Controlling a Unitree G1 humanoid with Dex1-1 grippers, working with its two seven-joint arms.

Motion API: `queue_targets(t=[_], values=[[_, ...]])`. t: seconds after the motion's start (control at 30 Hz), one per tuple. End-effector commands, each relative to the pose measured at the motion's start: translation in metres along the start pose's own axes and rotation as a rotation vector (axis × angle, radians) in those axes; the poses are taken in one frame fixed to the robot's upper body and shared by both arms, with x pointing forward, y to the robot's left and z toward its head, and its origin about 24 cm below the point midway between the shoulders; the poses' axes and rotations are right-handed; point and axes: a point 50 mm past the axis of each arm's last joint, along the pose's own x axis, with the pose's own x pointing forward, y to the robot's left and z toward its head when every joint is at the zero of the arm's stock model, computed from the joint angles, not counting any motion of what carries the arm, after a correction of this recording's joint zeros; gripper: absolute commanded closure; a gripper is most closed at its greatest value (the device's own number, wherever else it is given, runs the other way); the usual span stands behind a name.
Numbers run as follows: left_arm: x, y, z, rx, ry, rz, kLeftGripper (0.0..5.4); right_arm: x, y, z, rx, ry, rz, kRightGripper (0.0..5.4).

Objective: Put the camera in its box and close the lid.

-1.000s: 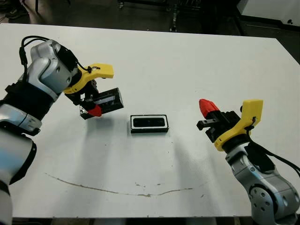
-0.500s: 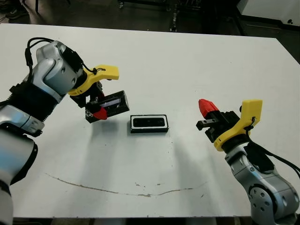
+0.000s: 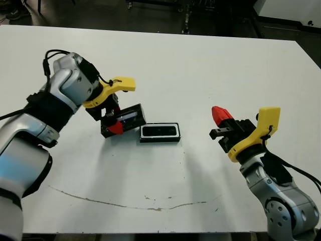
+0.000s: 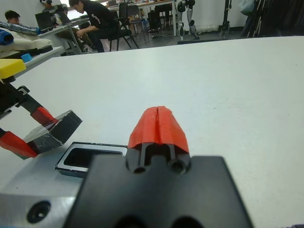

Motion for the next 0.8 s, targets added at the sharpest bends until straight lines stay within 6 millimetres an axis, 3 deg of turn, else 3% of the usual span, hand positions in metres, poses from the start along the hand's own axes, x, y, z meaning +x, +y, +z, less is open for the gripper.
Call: queue_targets(t=[0.03,0.8], values=[[0.007,0.0,0.002,-0.009,0.003,0.007,2.23,-0.001,-0.004,-0.003,-0.003,0.009,-0.014,5.4],[0.022,-0.006,0.009,0.011,0.018,-0.007,2.23,-0.003,-0.004,-0.003,-0.011,0.013,-0.026,5.4]])
